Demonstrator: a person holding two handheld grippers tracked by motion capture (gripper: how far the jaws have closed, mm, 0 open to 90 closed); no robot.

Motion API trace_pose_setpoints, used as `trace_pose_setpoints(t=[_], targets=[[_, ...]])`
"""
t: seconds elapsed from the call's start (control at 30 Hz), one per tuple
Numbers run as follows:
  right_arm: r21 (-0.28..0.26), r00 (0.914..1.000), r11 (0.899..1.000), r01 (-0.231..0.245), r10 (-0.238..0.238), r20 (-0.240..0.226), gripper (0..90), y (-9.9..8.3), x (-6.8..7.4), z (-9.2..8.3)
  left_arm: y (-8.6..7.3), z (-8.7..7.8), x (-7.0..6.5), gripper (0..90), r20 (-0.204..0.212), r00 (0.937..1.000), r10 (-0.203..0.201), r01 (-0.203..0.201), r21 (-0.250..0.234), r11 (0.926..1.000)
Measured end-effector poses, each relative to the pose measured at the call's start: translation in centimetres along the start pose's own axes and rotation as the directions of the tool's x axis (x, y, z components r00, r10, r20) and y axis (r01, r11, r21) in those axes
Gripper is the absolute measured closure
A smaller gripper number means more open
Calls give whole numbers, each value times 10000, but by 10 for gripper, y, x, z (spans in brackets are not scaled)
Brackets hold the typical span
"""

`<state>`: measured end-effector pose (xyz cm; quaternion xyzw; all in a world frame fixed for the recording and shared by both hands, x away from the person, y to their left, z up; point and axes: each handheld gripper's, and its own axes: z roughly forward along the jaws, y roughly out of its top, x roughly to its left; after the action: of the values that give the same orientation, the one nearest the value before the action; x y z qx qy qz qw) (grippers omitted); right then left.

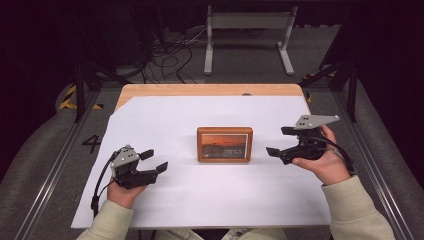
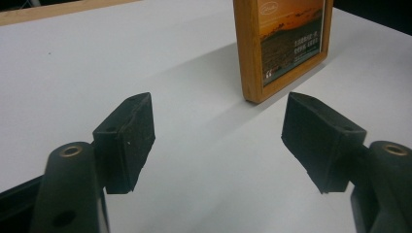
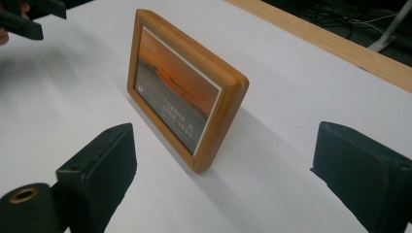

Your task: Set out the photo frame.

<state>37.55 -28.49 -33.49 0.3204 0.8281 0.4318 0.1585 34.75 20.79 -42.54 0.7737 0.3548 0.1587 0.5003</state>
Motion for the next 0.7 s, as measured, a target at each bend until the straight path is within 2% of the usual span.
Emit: trace_pose_setpoints(t=[0.07,0.2,0.3,0.43,0.63,0.7], targets=[[-113,9999,9999,-100,100,14,92,-3,0,-1,-1,-2,-1,278,-72,10000,-35,34,-114,9999],[-821,9982,9949,-593,601,75,92,-21,4,-3,-1,-4,-1,283,-16,10000,-45,44,-246,9997],[-1429,9942,9856,-900,973,454,101,-34,5,-5,-1,-3,-2,282,3,10000,-56,56,-285,9996],[-2070,9876,9730,-1022,1242,959,126,-52,8,-3,-1,-3,-3,280,48,10000,-22,24,-319,9995],[-2152,9831,9708,-1063,1351,1238,121,-71,9,4,-2,-3,-2,271,-76,10000,28,-30,-371,9993],[-2211,9819,9707,-939,1270,1405,119,-75,10,3,-3,-2,-2,265,-97,9999,-56,53,-326,9995]])
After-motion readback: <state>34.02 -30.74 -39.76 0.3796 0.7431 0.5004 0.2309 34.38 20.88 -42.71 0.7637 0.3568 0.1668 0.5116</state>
